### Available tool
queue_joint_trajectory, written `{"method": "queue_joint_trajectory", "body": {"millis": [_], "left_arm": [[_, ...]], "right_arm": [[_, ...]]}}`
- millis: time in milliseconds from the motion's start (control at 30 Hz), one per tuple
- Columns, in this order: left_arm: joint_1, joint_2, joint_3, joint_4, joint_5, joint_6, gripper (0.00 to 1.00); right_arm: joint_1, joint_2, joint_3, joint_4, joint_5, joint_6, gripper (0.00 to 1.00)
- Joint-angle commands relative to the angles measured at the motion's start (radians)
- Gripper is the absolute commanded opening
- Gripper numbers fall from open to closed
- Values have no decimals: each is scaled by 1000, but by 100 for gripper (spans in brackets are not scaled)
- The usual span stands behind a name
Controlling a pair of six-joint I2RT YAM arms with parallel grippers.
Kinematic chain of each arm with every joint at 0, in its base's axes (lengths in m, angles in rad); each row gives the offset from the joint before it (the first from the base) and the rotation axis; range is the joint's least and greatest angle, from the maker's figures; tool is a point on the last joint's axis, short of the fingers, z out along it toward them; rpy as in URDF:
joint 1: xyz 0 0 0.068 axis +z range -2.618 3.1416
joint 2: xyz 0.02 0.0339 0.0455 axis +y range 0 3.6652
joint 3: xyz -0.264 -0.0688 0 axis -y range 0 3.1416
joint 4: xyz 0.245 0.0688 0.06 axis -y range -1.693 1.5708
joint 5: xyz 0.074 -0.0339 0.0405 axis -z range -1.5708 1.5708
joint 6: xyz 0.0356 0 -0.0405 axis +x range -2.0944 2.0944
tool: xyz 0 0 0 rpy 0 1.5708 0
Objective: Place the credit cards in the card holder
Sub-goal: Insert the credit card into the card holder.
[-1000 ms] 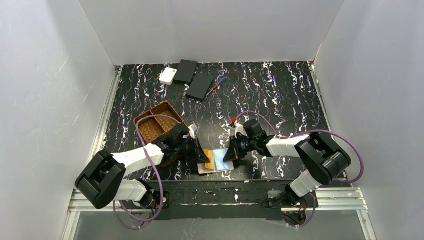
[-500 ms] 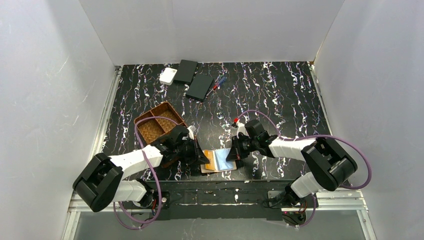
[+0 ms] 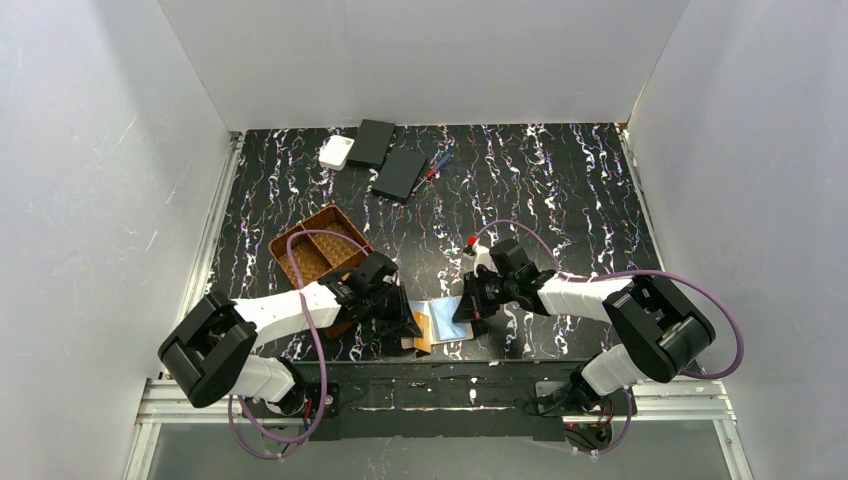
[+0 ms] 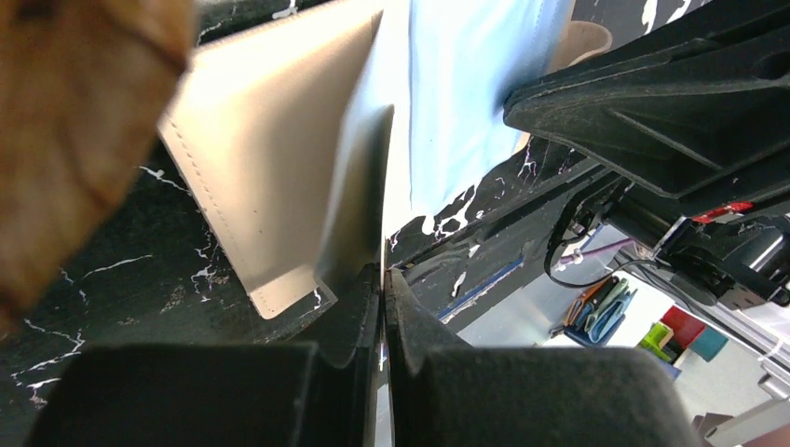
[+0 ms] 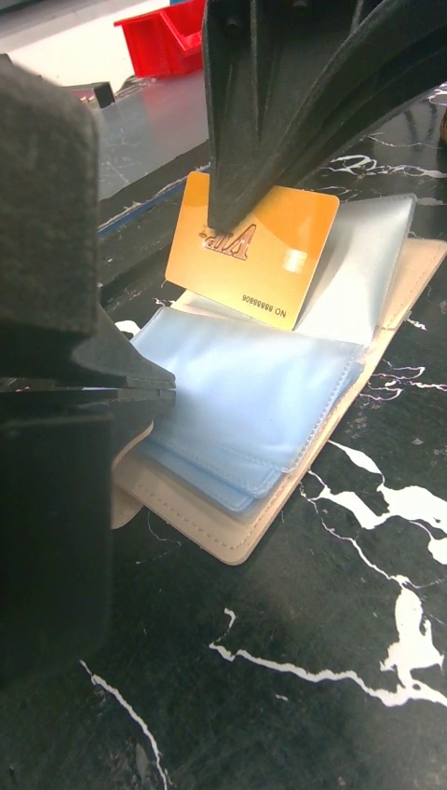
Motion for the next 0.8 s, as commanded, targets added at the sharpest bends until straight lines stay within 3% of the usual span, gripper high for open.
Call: {"method": "queue_joint_trajectory", "body": {"millis": [0,400,767], "left_arm": [[-11,-4,43,-83,-69,-16,0],[-23,82,62,66,-1,-30,0],[-34,2,67,11,-70,1,0]], "right_arm": [[-2,-22,-5,-13,19,-6,1],[-2,-24,-18,3,13,0,1],[-2,-32,-29,6,14,0,1]]}}
